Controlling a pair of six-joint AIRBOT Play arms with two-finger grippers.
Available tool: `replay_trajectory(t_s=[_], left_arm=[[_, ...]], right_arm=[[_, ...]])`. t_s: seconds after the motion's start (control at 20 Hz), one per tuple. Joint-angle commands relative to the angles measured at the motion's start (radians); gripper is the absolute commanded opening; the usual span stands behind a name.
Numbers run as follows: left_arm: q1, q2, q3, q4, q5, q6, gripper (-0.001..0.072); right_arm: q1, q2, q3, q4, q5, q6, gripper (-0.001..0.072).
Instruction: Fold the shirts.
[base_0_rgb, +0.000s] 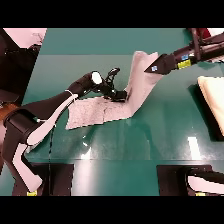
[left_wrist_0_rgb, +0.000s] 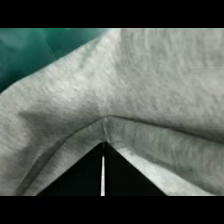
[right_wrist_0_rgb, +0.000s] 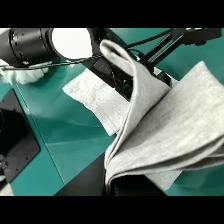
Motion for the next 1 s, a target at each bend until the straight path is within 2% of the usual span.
replay_trajectory(t_s=[0.0,0.2,0.4,0.55,0.65,0.7,0.75,0.8,0.95], left_arm=[[0.034,0.043,0.002,0.045,-0.039,0.000,0.0022],[0.139,0.205,0.002,0.213,-0.115,0.000,0.0022],[0.319,0.433,0.002,0.448,-0.211,0.000,0.0022],[0.455,0.594,0.002,0.568,-0.248,0.006,0.0022],[0.534,0.676,0.002,0.576,-0.253,0.006,0.0023],[0.562,0.708,0.002,0.576,-0.255,0.006,0.0023],[0.579,0.727,0.002,0.576,-0.257,0.006,0.0023],[0.586,0.744,0.002,0.576,-0.266,0.006,0.0023],[0.586,0.747,-0.005,0.513,-0.306,0.006,0.0023]], right_arm=[[0.088,-0.027,0.053,-0.072,-0.004,0.002,0.0008],[0.203,-0.111,0.127,-0.067,-0.014,0.002,0.0008],[0.367,-0.255,0.235,-0.066,-0.090,0.002,0.0009],[0.507,-0.386,0.285,-0.066,-0.238,0.002,0.0013],[0.599,-0.470,0.304,-0.067,-0.383,0.002,0.0019],[0.637,-0.513,0.323,-0.068,-0.433,-0.004,0.0154],[0.661,-0.550,0.344,-0.067,-0.444,-0.008,0.0421],[0.674,-0.577,0.361,-0.068,-0.422,-0.008,0.0567],[0.632,-0.575,0.358,-0.107,-0.245,0.013,0.0554]])
